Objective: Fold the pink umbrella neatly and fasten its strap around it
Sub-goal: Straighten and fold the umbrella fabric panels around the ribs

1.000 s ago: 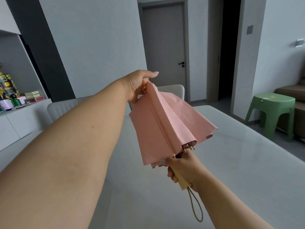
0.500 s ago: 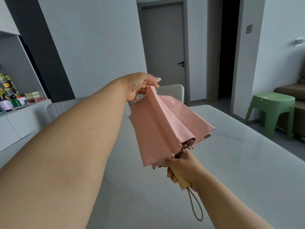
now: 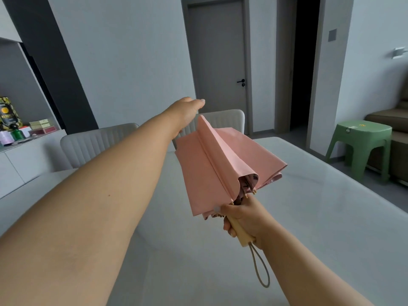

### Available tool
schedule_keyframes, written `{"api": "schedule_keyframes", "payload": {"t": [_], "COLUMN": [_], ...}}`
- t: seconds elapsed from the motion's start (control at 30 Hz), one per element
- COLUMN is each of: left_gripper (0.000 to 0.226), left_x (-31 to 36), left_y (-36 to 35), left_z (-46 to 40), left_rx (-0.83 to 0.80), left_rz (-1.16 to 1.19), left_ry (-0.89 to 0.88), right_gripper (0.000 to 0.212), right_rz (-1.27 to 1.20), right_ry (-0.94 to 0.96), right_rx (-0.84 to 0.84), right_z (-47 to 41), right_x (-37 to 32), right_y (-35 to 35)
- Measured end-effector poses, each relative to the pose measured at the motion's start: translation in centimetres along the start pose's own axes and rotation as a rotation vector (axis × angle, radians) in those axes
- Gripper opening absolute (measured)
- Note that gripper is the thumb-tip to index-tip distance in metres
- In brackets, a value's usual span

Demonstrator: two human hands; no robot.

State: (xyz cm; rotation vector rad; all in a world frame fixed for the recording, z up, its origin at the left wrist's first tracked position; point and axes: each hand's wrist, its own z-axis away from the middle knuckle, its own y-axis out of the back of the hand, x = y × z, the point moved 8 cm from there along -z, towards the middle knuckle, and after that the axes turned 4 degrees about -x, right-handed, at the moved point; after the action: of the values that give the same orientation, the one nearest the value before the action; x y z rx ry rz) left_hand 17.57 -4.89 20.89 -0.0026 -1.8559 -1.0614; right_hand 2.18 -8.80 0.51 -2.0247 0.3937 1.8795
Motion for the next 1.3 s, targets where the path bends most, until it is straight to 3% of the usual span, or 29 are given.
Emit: {"api": "schedule_keyframes", "payload": {"t": [0.2,0.43,0.7,0.9,1.07,1.2,1.3], "left_gripper": [0.053,0.008,0.052,0.06,0.064,0.065,0.054], "left_x": [-0.3,-3.6,-7.4,-8.0,-7.8,-8.1,-7.2], "left_y": [-3.0,-2.1,-3.9,-4.2,-4.5,-4.6,-3.5], "left_z": [1.9,1.4,1.9,2.3,2.8,2.6,1.8], "left_rx": [-0.107,-0.007,-0.081,-0.107,-0.054,-0.021,0.109], "left_rz": [-0.217,0.135,0.408,0.461,0.365,0.336,0.016], "left_ry": [-0.052,-0.022,0.041,-0.025,-0.149,-0.174,-0.179], "right_gripper": [0.017,0.014,0.024,0.042,0.054,0.035,0.027], "right_rz": [-0.028,-0.107,-0.18,-0.3,-0.425,-0.379,-0.315], "right_ry": [-0.018,-0.037,-0.005,0.031,-0.016,-0.014,0.013], "right_rx": [0.007,0.012,-0.073,-0.113,-0.032,0.041,0.054], "right_z": [0.0,0.1,0.4,0.3,0.4,0.5,0.3], "right_x": [0.2,0.2,-0.6,-0.8,-0.5,-0.2,-0.4], "right_y": [0.0,0.0,-0.5,-0.6,-0.2,0.3,0.5]}}
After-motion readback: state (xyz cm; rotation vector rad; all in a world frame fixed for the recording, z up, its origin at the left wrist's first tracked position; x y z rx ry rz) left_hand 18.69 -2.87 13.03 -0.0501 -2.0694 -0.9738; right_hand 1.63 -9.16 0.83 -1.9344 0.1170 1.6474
